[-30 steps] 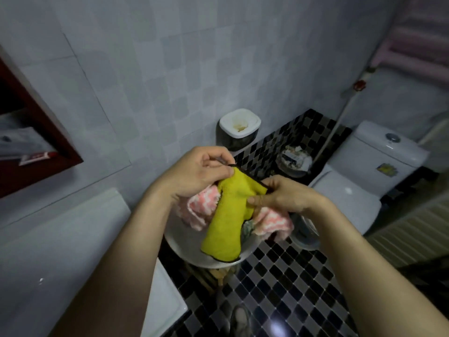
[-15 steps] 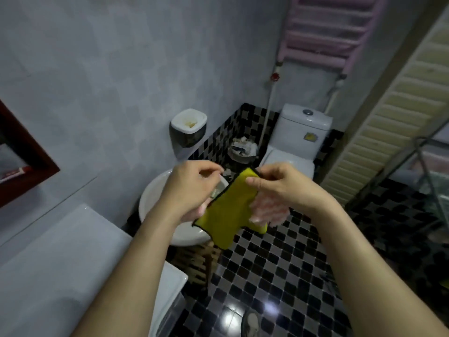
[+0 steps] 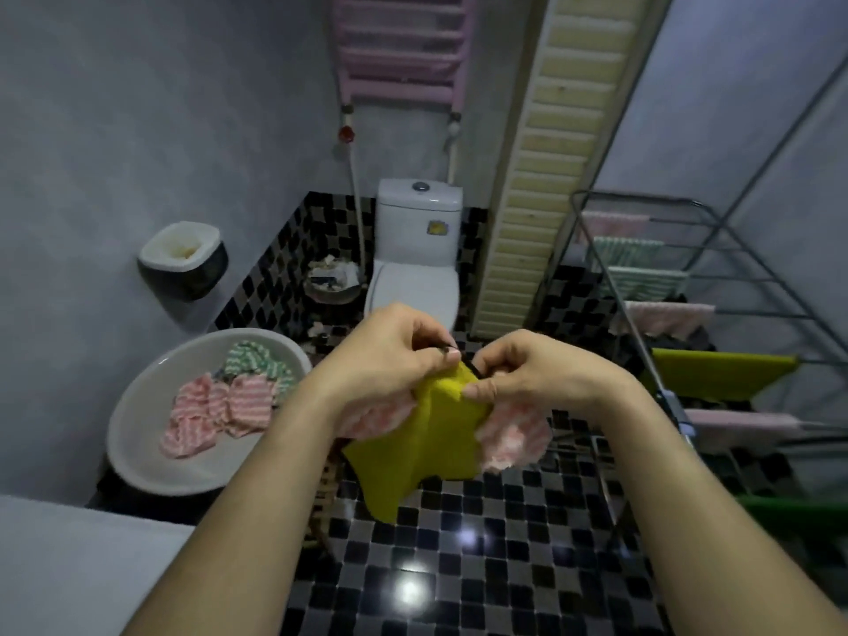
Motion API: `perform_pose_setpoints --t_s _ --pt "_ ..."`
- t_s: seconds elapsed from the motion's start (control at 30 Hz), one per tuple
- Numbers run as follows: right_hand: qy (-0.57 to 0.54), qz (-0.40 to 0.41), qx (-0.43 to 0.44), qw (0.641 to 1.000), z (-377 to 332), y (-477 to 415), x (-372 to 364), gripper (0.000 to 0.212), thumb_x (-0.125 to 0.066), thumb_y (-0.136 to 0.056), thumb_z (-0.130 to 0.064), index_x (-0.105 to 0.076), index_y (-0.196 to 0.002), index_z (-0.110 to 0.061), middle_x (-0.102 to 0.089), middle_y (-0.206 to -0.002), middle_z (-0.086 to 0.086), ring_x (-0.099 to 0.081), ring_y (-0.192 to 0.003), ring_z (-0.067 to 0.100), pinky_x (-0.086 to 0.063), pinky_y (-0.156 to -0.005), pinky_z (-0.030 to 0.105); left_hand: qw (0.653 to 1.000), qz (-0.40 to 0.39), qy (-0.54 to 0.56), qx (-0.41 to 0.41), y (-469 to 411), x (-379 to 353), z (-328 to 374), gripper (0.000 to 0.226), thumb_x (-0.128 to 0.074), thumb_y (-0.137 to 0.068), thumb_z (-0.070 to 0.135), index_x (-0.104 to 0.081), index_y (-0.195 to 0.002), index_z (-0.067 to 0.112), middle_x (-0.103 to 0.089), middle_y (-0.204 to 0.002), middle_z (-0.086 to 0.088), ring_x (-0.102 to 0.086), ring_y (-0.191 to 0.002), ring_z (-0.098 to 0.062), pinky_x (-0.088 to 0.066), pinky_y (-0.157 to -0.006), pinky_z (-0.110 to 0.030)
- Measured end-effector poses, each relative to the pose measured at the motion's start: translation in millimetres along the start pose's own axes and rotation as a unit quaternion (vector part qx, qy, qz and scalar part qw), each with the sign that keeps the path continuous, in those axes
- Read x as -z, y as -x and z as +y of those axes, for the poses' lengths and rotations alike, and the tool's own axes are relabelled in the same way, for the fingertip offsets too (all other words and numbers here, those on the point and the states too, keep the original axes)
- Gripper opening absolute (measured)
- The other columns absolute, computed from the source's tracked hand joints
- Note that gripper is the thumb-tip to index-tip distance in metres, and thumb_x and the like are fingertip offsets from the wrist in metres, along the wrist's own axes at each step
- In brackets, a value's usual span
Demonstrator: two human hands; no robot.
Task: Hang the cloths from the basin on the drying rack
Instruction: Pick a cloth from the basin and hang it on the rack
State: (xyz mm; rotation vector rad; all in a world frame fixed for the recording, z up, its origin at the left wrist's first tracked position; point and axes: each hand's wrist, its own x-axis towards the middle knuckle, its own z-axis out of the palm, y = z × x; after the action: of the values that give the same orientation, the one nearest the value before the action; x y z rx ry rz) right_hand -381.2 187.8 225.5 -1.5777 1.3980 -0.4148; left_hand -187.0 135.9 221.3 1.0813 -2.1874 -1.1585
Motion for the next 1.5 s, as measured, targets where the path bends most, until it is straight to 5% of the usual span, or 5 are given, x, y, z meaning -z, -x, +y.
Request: perform_pose_setpoints --t_s 0.47,0.57,0.87,1.03,1.5 --pt "-0.015 0.091 -0.135 0.987 128.8 163.7 42.2 0.011 -0.065 -0.090 -0.025 -0.076 -0.088 -0.021 -0.072 -0.075 -0.005 -0.068 -0.069 0.008 -0.055 -0.068 0.026 0.954 0.127 0.265 -0.067 -4.7 -71.1 54.4 0.020 -0.053 -0.095 0.007 -0.063 -0.079 0.015 -0.059 -0.064 0.006 -0.054 -0.058 -0.007 -0.047 -0.053 -0.018" --pt "-0.111 0.174 -0.076 0.975 134.6 181.2 49.3 0.015 -0.064 -0.091 -0.032 -0.075 -0.097 -0.024 -0.075 -0.086 0.003 -0.071 -0.087 0.024 -0.056 -0.089 0.042 0.959 0.072 0.272 -0.038 -3.6 -81.2 63.0 0.012 -0.057 -0.090 0.008 -0.063 -0.080 0.011 -0.060 -0.063 0.006 -0.055 -0.057 -0.006 -0.048 -0.054 -0.017" --pt "-0.130 0.133 0.029 0.982 109.0 143.4 14.9 0.042 -0.067 -0.090 -0.025 -0.055 -0.126 -0.041 -0.062 -0.124 -0.012 -0.064 -0.111 0.011 -0.052 -0.094 0.031 0.981 -0.090 0.172 -0.021 -14.1 -128.7 96.1 0.009 -0.069 -0.080 0.011 -0.075 -0.083 0.006 -0.072 -0.077 -0.009 -0.066 -0.072 -0.013 -0.054 -0.066 -0.020" --pt "-0.131 0.100 0.018 0.986 113.6 120.2 19.3 0.016 -0.066 -0.090 -0.014 -0.068 -0.106 -0.013 -0.074 -0.101 0.002 -0.072 -0.093 0.018 -0.056 -0.089 0.039 0.982 -0.068 0.172 -0.029 -27.2 -122.7 92.9 0.011 -0.069 -0.082 0.012 -0.074 -0.085 0.003 -0.069 -0.077 -0.009 -0.063 -0.074 -0.016 -0.051 -0.067 -0.025" --pt "0.091 0.185 -0.190 0.960 127.0 51.0 147.0 0.016 -0.063 -0.093 -0.024 -0.068 -0.078 -0.020 -0.073 -0.075 0.003 -0.069 -0.071 0.020 -0.052 -0.065 0.034 0.987 0.117 0.052 -0.095 -159.1 -57.9 30.8 0.019 -0.058 -0.094 0.018 -0.063 -0.078 0.026 -0.056 -0.066 0.011 -0.049 -0.068 -0.009 -0.040 -0.066 -0.031"
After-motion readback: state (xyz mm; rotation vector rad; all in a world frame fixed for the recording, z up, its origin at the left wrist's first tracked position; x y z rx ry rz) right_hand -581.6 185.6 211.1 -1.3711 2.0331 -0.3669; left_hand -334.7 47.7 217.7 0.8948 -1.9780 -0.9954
